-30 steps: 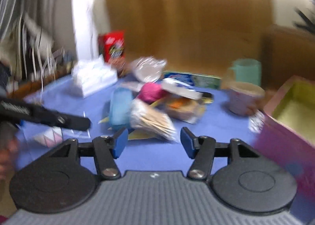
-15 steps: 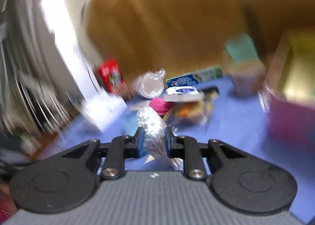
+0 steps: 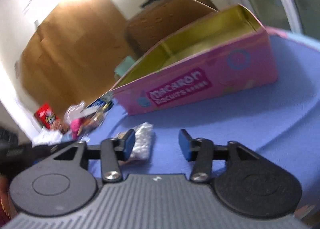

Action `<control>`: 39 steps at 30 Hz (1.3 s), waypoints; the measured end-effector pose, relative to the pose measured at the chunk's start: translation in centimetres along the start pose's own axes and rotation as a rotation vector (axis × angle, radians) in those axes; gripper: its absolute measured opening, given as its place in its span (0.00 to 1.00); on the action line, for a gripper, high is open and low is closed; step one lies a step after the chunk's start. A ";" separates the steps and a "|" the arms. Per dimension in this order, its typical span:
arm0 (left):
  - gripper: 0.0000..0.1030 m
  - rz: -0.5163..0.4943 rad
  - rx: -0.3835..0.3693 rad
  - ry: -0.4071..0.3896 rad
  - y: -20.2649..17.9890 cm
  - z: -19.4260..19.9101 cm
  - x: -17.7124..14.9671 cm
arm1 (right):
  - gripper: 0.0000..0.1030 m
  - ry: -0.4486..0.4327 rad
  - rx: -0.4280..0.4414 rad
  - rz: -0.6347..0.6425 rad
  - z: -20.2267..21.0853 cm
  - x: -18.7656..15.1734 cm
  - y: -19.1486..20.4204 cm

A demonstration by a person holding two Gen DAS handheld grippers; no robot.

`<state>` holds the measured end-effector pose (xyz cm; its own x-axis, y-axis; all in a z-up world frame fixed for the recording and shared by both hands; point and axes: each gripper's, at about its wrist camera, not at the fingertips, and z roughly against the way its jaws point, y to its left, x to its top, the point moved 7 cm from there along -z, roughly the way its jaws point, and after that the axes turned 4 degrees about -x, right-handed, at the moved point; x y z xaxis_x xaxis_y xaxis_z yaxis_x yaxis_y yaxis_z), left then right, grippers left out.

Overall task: Organize soft objects
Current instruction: 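Grasp the bag of cotton swabs with the left tool and place it in the tin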

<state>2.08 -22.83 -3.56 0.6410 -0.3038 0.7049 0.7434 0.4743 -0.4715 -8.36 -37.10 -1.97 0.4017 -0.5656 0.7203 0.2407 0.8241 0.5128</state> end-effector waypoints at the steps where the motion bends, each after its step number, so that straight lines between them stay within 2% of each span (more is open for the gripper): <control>1: 0.70 0.003 0.011 0.014 0.0 -0.6 0.0 | 0.66 0.002 0.011 0.049 -0.1 -0.3 0.7; 3: 0.70 0.022 0.018 0.045 0.2 -1.8 -0.1 | 0.72 0.003 0.001 0.210 -0.5 -1.2 2.4; 6: 0.70 0.035 0.005 0.073 0.3 -3.1 -0.2 | 0.72 0.028 -0.031 0.440 -1.9 -2.7 4.7; 7: 0.69 0.011 0.010 0.074 0.1 -3.5 -0.1 | 0.72 0.045 -0.027 0.484 -2.6 -3.1 4.9; 9: 0.58 -0.006 0.012 0.080 -0.2 -3.8 -0.1 | 0.71 0.079 -0.027 0.534 -4.2 -4.0 5.6; 11: 0.58 -0.004 0.030 0.082 -0.5 -3.8 0.2 | 0.63 0.058 -0.035 0.585 -4.8 -4.3 6.4; 13: 0.58 -0.062 0.040 0.044 -1.6 -3.0 1.0 | 0.52 0.034 -0.053 0.582 -4.8 -3.7 6.5; 15: 0.58 -0.126 0.020 0.000 -3.3 -2.1 2.4 | 0.51 -0.016 -0.048 0.536 -4.1 -2.4 6.1; 18: 0.58 -0.223 -0.002 -0.045 -6.1 -2.0 5.1 | 0.51 -0.140 -0.053 0.492 -2.4 0.3 6.0; 20: 0.58 -0.268 -0.019 -0.048 -8.0 -3.2 6.9 | 0.51 -0.231 -0.090 0.487 -1.5 2.4 5.9; 23: 0.58 -0.317 -0.036 -0.057 -9.9 -5.4 8.5 | 0.51 -0.300 -0.175 0.468 -1.5 5.2 4.5; 26: 0.58 -0.328 -0.046 -0.052 -10.8 -8.6 9.2 | 0.51 -0.333 -0.257 0.444 -2.3 7.3 2.4; 28: 0.59 -0.331 -0.019 -0.045 -10.6 -10.4 9.1 | 0.52 -0.340 -0.339 0.454 -3.0 8.3 0.3; 31: 0.60 -0.296 -0.014 -0.035 -9.7 -11.0 8.6 | 0.67 -0.318 -0.458 0.475 -4.4 8.7 -2.0; 32: 0.61 -0.275 -0.025 -0.037 -9.4 -10.6 8.4 | 0.67 -0.319 -0.474 0.470 -4.4 8.6 -2.4; 37: 0.63 -0.271 -0.025 -0.088 -7.5 -5.9 7.2 | 0.69 -0.354 -0.445 0.449 -3.1 7.4 -2.0; 39: 0.63 -0.248 -0.023 -0.115 -6.1 -3.1 6.4 | 0.69 -0.373 -0.399 0.423 -2.3 7.0 -1.2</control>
<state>2.26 -30.26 2.21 0.4136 -0.3116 0.8555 0.8800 0.3777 -0.2879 -3.84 -41.93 1.38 0.2190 -0.1073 0.9698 0.4662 0.8847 -0.0074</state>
